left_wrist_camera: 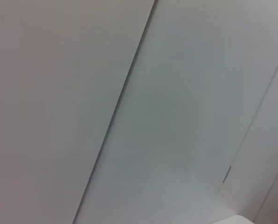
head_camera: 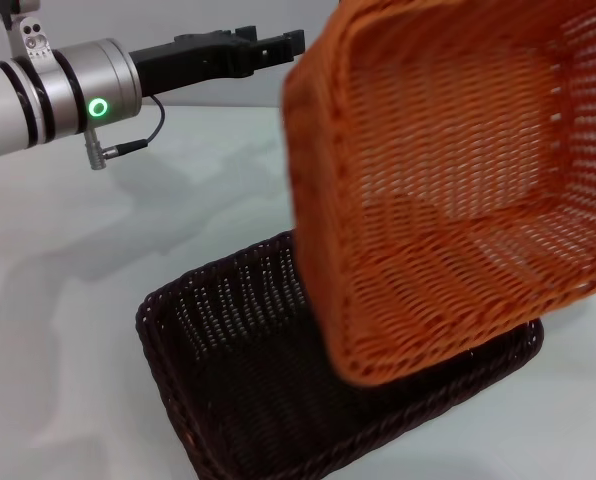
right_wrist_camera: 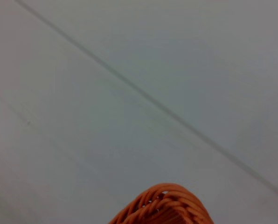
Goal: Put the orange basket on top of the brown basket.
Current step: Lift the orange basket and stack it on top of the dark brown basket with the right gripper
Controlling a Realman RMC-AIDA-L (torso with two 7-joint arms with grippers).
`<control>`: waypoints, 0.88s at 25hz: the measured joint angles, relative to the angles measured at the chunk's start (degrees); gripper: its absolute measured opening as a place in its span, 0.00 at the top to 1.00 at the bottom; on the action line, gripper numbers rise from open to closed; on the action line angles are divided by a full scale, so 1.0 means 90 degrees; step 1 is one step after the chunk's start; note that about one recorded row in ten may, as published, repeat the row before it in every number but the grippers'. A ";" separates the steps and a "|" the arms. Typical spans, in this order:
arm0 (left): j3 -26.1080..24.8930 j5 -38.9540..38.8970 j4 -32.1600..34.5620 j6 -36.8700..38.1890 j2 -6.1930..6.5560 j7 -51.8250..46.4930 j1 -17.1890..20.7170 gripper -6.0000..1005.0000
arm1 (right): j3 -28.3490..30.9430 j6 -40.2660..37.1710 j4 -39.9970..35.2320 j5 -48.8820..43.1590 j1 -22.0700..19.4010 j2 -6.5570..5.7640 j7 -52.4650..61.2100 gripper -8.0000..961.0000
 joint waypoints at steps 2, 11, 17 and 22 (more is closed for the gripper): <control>-0.0001 -0.0016 0.0013 0.0016 -0.0001 0.0010 -0.0008 0.19 | -0.0155 0.0014 0.0167 -0.0007 0.0075 0.0106 -0.0223 0.73; 0.0006 -0.0023 0.0064 0.0130 -0.0002 0.0089 -0.0094 0.19 | -0.1203 0.0432 0.0645 -0.0040 0.0251 0.0374 -0.0698 0.72; 0.0006 -0.0029 0.0068 0.0264 0.0005 0.0098 -0.0109 0.19 | -0.2016 0.0958 0.0653 -0.0046 0.0245 0.0398 -0.0683 0.71; 0.0006 -0.0029 0.0085 0.0330 0.0002 0.0151 -0.0131 0.19 | -0.2055 0.1042 0.0656 -0.0049 0.0206 0.0324 -0.0666 0.63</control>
